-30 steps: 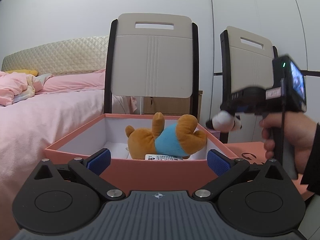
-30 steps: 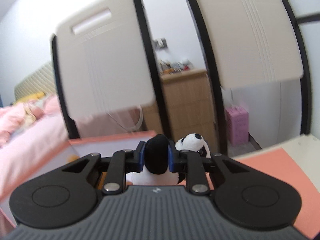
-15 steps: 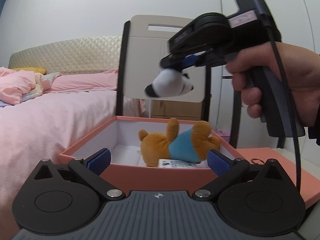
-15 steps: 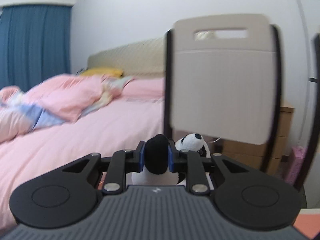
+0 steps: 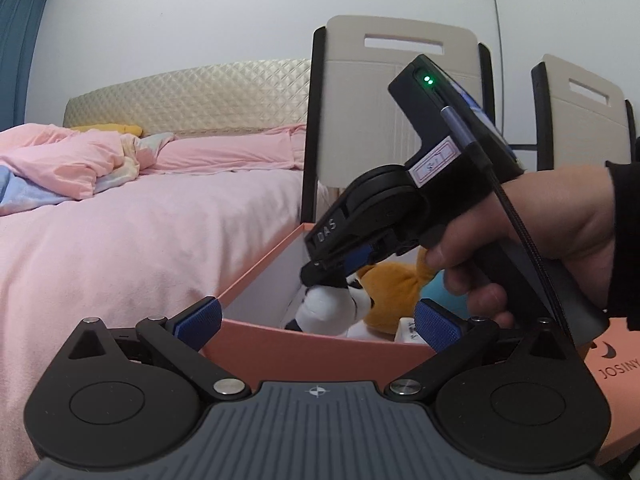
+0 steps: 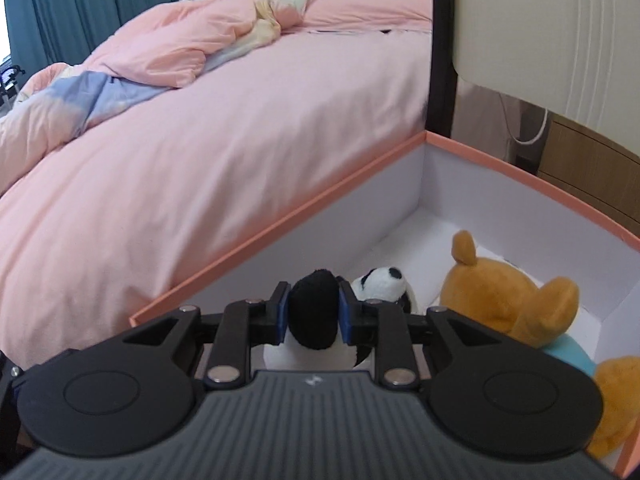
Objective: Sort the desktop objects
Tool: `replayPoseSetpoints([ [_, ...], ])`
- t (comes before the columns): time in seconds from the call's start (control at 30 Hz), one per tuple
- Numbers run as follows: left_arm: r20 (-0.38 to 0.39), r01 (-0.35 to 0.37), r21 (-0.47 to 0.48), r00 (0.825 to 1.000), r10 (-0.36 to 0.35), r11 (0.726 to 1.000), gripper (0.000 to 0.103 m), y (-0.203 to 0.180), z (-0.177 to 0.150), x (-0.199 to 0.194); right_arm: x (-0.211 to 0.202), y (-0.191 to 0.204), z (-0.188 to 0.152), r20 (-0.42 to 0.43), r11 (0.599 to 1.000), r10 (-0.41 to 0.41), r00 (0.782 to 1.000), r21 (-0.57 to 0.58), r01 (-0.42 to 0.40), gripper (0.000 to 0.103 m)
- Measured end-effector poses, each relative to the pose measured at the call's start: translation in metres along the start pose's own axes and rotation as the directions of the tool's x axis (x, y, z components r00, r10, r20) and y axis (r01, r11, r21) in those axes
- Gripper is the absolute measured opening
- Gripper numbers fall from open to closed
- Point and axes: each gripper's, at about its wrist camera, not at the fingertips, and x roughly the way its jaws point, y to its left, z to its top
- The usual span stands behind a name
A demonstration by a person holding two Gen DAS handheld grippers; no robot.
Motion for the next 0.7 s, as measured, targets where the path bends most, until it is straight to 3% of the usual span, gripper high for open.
replayPoseSetpoints([
  [0.03,0.003,0.000,0.001,1.000,0.000,1.000,0.103,0.000,0.000,-0.001,-0.004,0.001,0.000,0.010,1.000,-0.010,1.000,-0.013,0.010,0.043],
  [0.1,0.008,0.000,0.002,1.000,0.000,1.000,0.103,-0.001,0.001,-0.003,-0.015,0.003,0.002,0.038,0.999,-0.029,0.999,-0.025,0.030,0.057],
  [0.2,0.015,-0.001,0.004,1.000,0.001,1.000,0.103,-0.002,0.001,-0.006,-0.038,0.002,0.006,0.086,0.999,-0.042,0.995,-0.005,0.043,0.066],
  [0.3,0.023,-0.001,0.006,1.000,0.001,1.000,0.103,-0.004,0.002,-0.010,-0.071,0.000,0.003,0.153,0.996,-0.084,0.985,0.022,0.081,0.086],
  [0.7,0.048,0.070,0.012,0.996,-0.070,0.997,0.103,-0.018,-0.005,-0.022,-0.187,-0.027,-0.068,0.346,0.970,-0.238,0.907,0.128,0.206,0.093],
])
